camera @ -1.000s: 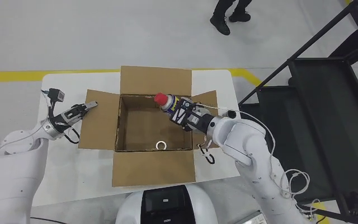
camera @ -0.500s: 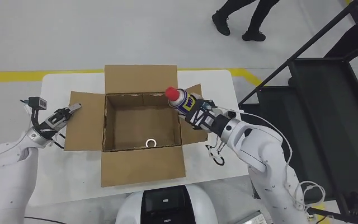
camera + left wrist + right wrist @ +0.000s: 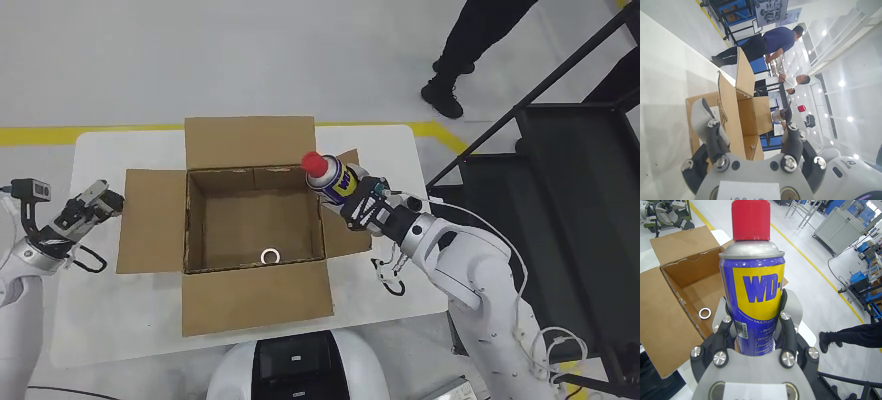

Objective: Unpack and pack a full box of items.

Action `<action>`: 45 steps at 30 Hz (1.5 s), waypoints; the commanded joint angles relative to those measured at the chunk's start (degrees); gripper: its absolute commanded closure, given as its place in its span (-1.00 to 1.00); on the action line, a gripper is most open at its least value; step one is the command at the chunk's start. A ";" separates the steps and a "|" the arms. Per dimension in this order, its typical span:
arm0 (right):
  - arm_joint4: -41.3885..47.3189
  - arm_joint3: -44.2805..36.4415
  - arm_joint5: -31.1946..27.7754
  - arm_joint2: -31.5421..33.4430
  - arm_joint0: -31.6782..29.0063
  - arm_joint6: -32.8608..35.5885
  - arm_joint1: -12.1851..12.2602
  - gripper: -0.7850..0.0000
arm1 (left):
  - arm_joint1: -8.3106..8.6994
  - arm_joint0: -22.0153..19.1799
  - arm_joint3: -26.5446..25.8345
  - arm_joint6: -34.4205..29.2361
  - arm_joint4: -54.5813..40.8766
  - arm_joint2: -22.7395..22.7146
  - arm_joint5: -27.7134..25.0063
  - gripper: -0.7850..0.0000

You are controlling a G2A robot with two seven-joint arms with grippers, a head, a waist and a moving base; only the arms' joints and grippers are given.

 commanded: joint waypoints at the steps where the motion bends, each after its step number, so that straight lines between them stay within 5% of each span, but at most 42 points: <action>1: 0.00 0.00 0.00 0.00 0.00 0.00 0.00 1.00 | 0.17 1.01 -1.20 0.74 -0.97 -1.38 -0.26 -1.00; 12: 0.00 0.00 0.00 0.00 0.00 0.00 0.00 1.00 | 0.68 8.82 -15.77 2.54 -7.65 -8.95 -1.70 -1.00; 22: -0.13 -0.14 0.46 0.09 -0.08 -0.55 0.02 1.00 | 0.68 9.00 -16.12 2.58 -7.65 -9.04 -1.60 -1.00; 30: 12.09 -1.90 2.98 13.13 -7.78 -14.86 0.46 1.00 | 0.68 9.00 -16.12 2.58 -7.65 -9.04 -1.60 -1.00; 38: 19.69 7.73 -5.23 30.02 -20.59 -34.48 0.82 1.00 | 0.68 9.00 -16.12 2.58 -7.65 -9.04 -1.60 -1.00; 45: 19.60 13.27 -5.48 31.57 -24.07 -38.51 0.68 1.00 | 0.68 9.00 -16.12 2.58 -7.65 -9.04 -1.60 -1.00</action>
